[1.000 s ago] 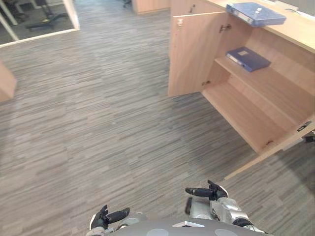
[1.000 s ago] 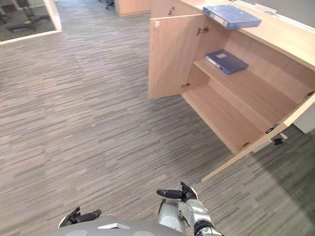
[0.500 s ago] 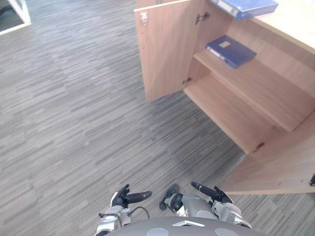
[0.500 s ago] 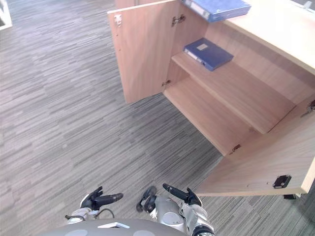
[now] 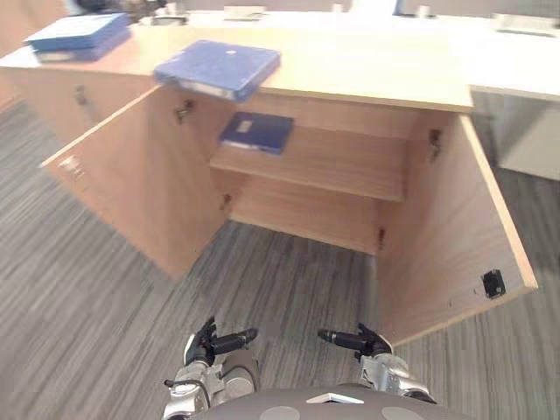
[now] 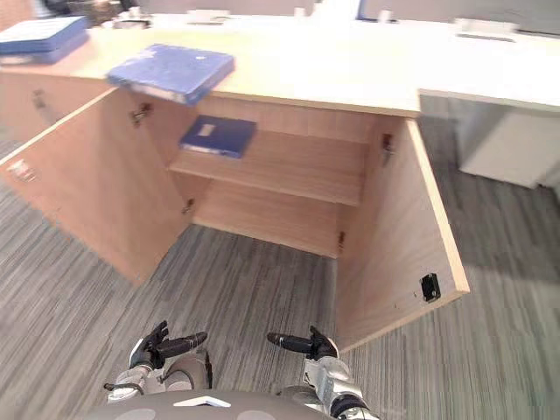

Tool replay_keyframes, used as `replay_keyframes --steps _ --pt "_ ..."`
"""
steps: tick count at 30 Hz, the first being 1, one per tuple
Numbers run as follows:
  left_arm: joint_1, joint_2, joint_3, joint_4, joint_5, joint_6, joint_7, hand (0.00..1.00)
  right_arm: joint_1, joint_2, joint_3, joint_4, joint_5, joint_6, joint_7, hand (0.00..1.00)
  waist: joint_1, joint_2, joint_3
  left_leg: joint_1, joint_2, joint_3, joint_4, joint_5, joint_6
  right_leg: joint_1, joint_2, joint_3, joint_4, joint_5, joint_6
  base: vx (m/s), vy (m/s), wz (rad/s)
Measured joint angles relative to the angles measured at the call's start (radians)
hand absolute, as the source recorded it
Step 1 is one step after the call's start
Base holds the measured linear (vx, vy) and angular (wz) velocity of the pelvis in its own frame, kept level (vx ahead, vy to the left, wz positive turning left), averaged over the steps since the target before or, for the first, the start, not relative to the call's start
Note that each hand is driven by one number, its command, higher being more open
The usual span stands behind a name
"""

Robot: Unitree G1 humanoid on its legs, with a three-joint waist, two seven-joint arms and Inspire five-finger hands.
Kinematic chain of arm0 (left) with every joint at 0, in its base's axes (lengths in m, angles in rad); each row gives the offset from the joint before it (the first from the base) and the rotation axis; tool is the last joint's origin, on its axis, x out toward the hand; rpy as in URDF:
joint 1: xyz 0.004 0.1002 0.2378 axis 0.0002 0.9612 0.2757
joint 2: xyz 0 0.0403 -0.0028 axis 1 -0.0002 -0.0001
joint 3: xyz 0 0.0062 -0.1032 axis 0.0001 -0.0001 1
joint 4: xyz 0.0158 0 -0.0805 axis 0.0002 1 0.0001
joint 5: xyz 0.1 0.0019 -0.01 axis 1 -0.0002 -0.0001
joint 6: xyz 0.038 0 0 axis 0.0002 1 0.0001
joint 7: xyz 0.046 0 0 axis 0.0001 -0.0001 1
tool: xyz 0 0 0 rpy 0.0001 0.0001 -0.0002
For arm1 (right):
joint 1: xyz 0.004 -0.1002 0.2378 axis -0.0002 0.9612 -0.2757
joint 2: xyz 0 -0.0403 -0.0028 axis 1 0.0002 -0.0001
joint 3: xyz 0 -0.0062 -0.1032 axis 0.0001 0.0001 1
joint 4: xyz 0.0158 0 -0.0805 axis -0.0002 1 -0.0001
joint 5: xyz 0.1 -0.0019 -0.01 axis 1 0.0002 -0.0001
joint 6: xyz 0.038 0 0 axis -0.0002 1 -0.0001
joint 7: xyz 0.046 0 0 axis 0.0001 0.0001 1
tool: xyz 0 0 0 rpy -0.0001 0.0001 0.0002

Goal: Walk over to the cabinet, pick up the folder, carry it to the office cabinet, place the folder inside the office cabinet, then close the office cabinet door

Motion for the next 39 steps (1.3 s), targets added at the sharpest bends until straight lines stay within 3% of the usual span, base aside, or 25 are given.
replay_keyframes --steps 2,3,4,5,6,8,10,14,15,16,17,18,19,20,22,24,25,26,27,28,29,30,31,36,39 --pt "0.0 -0.004 -0.006 0.002 0.012 -0.007 0.006 1.0 0.039 -0.022 0.0 -0.008 -0.039 -0.004 0.0 1.0 -0.002 0.006 -0.003 0.006 0.002 0.038 -0.091 0.035 -0.025 0.025 -0.033 0.043 0.016 -0.046 0.051 0.41 0.463 -0.81" --pt "-0.003 -0.009 -0.009 0.001 0.011 -0.012 0.008 1.0 0.053 -0.024 -0.013 -0.005 -0.038 0.0 -0.003 1.0 0.006 0.013 -0.008 0.018 0.001 0.072 -0.074 0.154 -0.062 0.044 -0.061 0.078 0.024 -0.08 0.078 0.43 0.501 -0.82" --pt "-0.001 -0.001 -0.009 0.001 0.015 -0.017 0.011 1.0 0.059 -0.021 -0.013 -0.001 -0.039 0.0 -0.001 1.0 0.009 0.003 -0.009 0.015 -0.008 0.094 -0.052 0.177 -0.059 0.045 -0.074 0.093 0.02 -0.082 0.079 0.45 0.49 -0.9" --pt "-0.001 0.019 -0.008 0.002 0.016 -0.019 0.024 1.0 0.058 -0.003 -0.01 0.006 -0.05 0.001 0.013 1.0 0.01 -0.027 -0.023 -0.002 -0.029 0.102 0.011 0.162 -0.058 0.042 -0.095 0.102 0.03 -0.076 0.084 0.44 0.409 -0.74" --pt "-0.002 0.032 -0.007 0.002 0.015 -0.019 0.025 1.0 0.057 0.013 -0.011 0.006 -0.067 0.001 0.02 1.0 0.009 -0.05 -0.022 -0.009 -0.051 0.098 0.065 0.105 -0.055 0.033 -0.101 0.106 0.053 -0.069 0.082 0.49 0.423 -0.88" --pt "-0.001 0.03 -0.012 -0.003 0.016 -0.02 0.024 1.0 0.059 0.016 -0.021 0.016 -0.077 0.001 0.028 1.0 0.02 -0.058 -0.036 -0.015 -0.124 0.032 0.185 -0.01 -0.007 0.023 -0.132 0.15 0.08 -0.045 0.083 0.4 0.39 -0.76" --pt "0.0 0.03 -0.018 0.012 0.033 -0.018 0.024 1.0 0.066 0.028 -0.049 0.028 -0.08 0.001 0.031 1.0 0.013 -0.083 -0.077 -0.007 -0.151 0.085 0.231 -0.04 0.036 0.02 -0.183 0.196 0.078 -0.022 0.11 0.35 0.291 -0.61" --pt "0.002 0.017 -0.024 0.021 0.044 -0.016 0.026 1.0 0.063 0.025 -0.079 0.02 -0.082 0.002 0.036 1.0 0.018 -0.067 -0.101 0.004 -0.176 0.131 0.314 -0.059 0.043 -0.034 -0.22 0.264 0.22 0.094 0.156 0.27 0.217 -0.88" --pt "0.023 0.018 -0.066 0.021 0.052 -0.018 0.024 1.0 0.088 0.016 -0.078 -0.015 -0.076 0.0 0.039 1.0 0.024 -0.045 -0.133 0.095 -0.192 0.132 0.166 -0.098 0.096 -0.113 -0.217 0.262 0.376 0.108 0.152 0.13 0.212 -0.9" --pt "0.014 0.042 -0.109 0.026 0.061 -0.014 0.012 1.0 0.093 0.019 -0.079 -0.038 -0.074 -0.002 0.039 1.0 0.018 -0.072 -0.133 0.152 -0.233 0.168 0.125 -0.096 0.113 -0.204 -0.24 0.276 0.552 0.167 0.135 0.14 0.163 -0.67" --pt "0.01 0.047 -0.128 0.028 0.063 -0.014 0.01 1.0 0.089 0.018 -0.079 -0.048 -0.074 -0.003 0.04 1.0 0.01 -0.071 -0.13 0.174 -0.241 0.176 0.113 -0.1 0.123 -0.24 -0.243 0.272 0.625 0.226 0.131 0.24 0.171 -0.36" --pt "0.006 0.047 -0.149 0.031 0.065 -0.012 0.011 1.0 0.08 0.017 -0.079 -0.06 -0.074 -0.007 0.038 1.0 -0.006 -0.064 -0.125 0.231 -0.247 0.185 0.08 -0.104 0.138 -0.29 -0.244 0.246 0.742 0.33 0.12 0.24 0.159 -0.23" --pt "0.006 0.048 -0.157 0.035 0.071 -0.012 0.011 1.0 0.078 0.017 -0.079 -0.065 -0.073 -0.008 0.037 1.0 -0.013 -0.06 -0.117 0.265 -0.247 0.186 0.059 -0.103 0.141 -0.313 -0.25 0.217 0.808 0.32 0.111 0.29 0.169 -0.16" --pt "0.005 0.052 -0.171 0.049 0.086 -0.009 0.011 1.0 0.077 0.016 -0.078 -0.069 -0.072 -0.013 0.037 1.0 -0.025 -0.058 -0.109 0.33 -0.243 0.179 0.013 -0.099 0.146 -0.356 -0.256 0.119 0.936 0.263 0.056 0.26 0.087 -0.06" --pt "-0.004 0.06 -0.202 0.069 0.099 -0.007 0.011 1.0 0.072 0.017 -0.075 -0.077 -0.072 -0.024 0.035 1.0 -0.026 -0.056 -0.107 0.402 -0.219 0.164 -0.036 -0.098 0.146 -0.401 -0.254 -0.035 1.014 0.16 0.043 0.25 0.035 0.05" --pt "-0.027 0.061 -0.212 0.099 0.102 -0.007 0.011 1.0 0.07 0.014 -0.073 -0.078 -0.073 -0.028 0.032 1.0 -0.025 -0.049 -0.078 0.467 -0.182 0.138 -0.063 -0.098 0.146 -0.412 -0.23 -0.201 0.878 0.035 0.045 0.25 -0.065 0.19" --pt "-0.034 0.061 -0.21 0.113 0.102 -0.007 0.011 1.0 0.061 0.015 -0.064 -0.076 -0.073 -0.027 0.025 1.0 -0.028 -0.049 -0.067 0.481 -0.168 0.126 -0.063 -0.098 0.145 -0.411 -0.21 -0.242 0.728 0.017 0.048 0.21 -0.109 0.22" --pt "-0.034 0.061 -0.21 0.115 0.102 -0.007 0.011 1.0 0.062 0.015 -0.062 -0.076 -0.073 -0.027 0.023 1.0 -0.028 -0.049 -0.065 0.484 -0.166 0.123 -0.064 -0.098 0.145 -0.411 -0.205 -0.246 0.688 0.017 0.048 0.23 -0.147 0.3" --pt "-0.034 0.062 -0.206 0.119 0.102 -0.008 0.012 1.0 0.067 0.016 -0.048 -0.071 -0.072 -0.024 0.019 1.0 -0.029 -0.056 -0.06 0.491 -0.167 0.103 -0.062 -0.101 0.139 -0.4 -0.187 -0.243 0.495 0.046 0.068 0.2 -0.137 0.33" --pt "-0.035 0.07 -0.203 0.118 0.102 -0.011 0.012 1.0 0.077 0.02 -0.041 -0.065 -0.064 -0.02 0.019 1.0 -0.029 -0.079 -0.062 0.493 -0.186 0.078 -0.062 -0.108 0.12 -0.386 -0.179 -0.223 0.35 0.117 0.072 0.26 -0.196 0.36" --pt "-0.047 0.054 -0.203 0.134 0.102 -0.01 0.018 1.0 0.072 0.008 -0.039 -0.058 -0.06 -0.017 0.02 1.0 -0.026 -0.061 -0.056 0.494 -0.174 0.047 -0.065 -0.119 0.102 -0.369 -0.161 -0.215 0.328 0.095 0.08 0.24 -0.186 0.28" --pt "-0.052 0.032 -0.203 0.141 0.103 -0.01 0.018 1.0 0.06 -0.009 -0.039 -0.051 -0.066 -0.016 0.017 1.0 -0.021 -0.018 -0.05 0.484 -0.146 0.012 -0.062 -0.109 0.085 -0.341 -0.141 -0.227 0.282 0.102 0.083 0.26 -0.223 0.35" --pt "-0.052 0.027 -0.203 0.143 0.105 -0.01 0.014 1.0 0.06 -0.02 -0.039 -0.042 -0.066 -0.015 0.017 1.0 -0.023 -0.007 -0.049 0.472 -0.143 -0.022 -0.064 -0.09 0.074 -0.317 -0.139 -0.257 0.238 0.108 0.081 0.2 -0.166 0.42" --pt "-0.063 0.032 -0.237 0.145 0.126 -0.015 0.01 1.0 0.025 -0.028 -0.037 0.037 -0.083 -0.001 0.025 1.0 -0.012 0.007 -0.059 0.45 -0.107 -0.114 -0.124 -0.045 0.057 -0.206 -0.095 -0.344 0.021 0.2 0.086 0.15 -0.084 0.46" --pt "-0.065 0.057 -0.253 0.148 0.128 -0.015 0.01 1.0 0.024 -0.025 -0.035 0.056 -0.085 0.005 0.025 1.0 -0.008 -0.023 -0.075 0.422 -0.131 -0.147 -0.112 -0.045 0.057 -0.15 -0.089 -0.36 -0.138 0.289 0.105 0.06 0.072 0.12"
